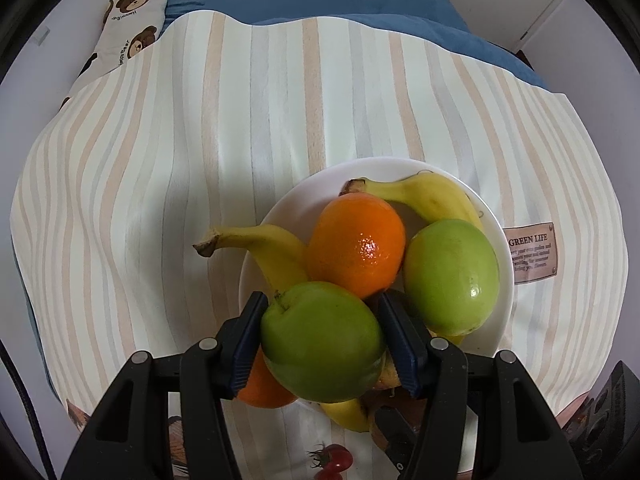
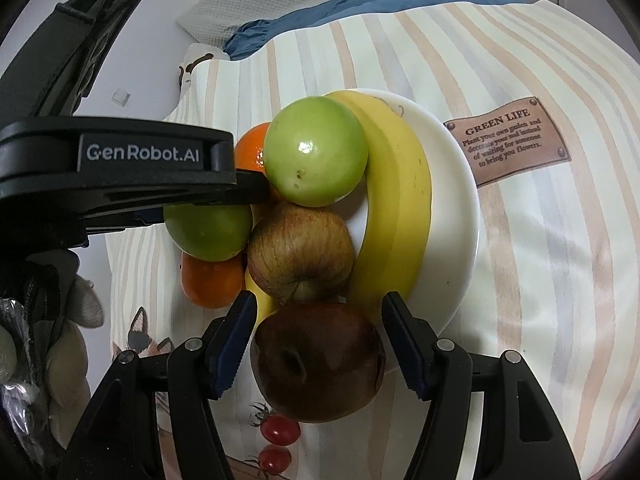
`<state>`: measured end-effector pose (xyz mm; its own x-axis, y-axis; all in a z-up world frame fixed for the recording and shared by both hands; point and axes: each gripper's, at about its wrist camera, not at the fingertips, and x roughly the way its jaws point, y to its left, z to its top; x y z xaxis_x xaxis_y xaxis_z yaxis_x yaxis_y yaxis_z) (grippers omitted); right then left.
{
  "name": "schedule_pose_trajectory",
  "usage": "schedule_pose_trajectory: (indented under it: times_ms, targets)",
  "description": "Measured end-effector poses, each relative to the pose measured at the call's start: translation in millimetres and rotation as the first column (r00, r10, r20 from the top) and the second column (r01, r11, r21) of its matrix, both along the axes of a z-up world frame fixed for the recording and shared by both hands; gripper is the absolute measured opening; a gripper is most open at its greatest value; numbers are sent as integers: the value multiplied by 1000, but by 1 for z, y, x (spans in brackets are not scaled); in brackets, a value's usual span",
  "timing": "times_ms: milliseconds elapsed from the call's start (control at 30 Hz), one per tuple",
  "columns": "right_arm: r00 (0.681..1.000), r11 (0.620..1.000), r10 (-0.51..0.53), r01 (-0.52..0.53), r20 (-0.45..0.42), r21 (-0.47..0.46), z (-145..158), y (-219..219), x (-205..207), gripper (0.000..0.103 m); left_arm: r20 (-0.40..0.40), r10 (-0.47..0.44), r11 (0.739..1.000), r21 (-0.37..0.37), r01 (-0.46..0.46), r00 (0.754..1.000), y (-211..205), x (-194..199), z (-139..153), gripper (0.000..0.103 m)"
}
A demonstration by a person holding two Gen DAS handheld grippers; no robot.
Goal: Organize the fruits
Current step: 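Open both tools to release the apples on the plate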
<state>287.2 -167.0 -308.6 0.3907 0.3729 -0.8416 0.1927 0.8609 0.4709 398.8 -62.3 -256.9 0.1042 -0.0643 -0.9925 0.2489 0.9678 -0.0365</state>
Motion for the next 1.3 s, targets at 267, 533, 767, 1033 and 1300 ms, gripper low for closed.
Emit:
schedule_pose_trajectory:
  times_ms: [267,533,767,1033,1300]
  targets:
    - [1000,1000,3,-3,8,6,5,3,1,73,-2,6,1000,6,-6,1000,-1,1,1,55]
    - [1000,1000,-11,11,18,-6,16,-3,-1,85,33,11,1000,-7,-11,999,-1,-4,17,56]
    - [1000,994,-2,1,-7,-111,41,-10,-9,98,114,15,999,-34,-12,993,10,-21,51,71]
    - [998,951,43,-26,48,-308,91,-18,-38,101,239,56,998,-34,-49,969,44,-69,92,100]
    - [991,928,73,-26,111,-373,140,-14,-78,101,340,70,998,-28,-64,938,70,-137,125,100]
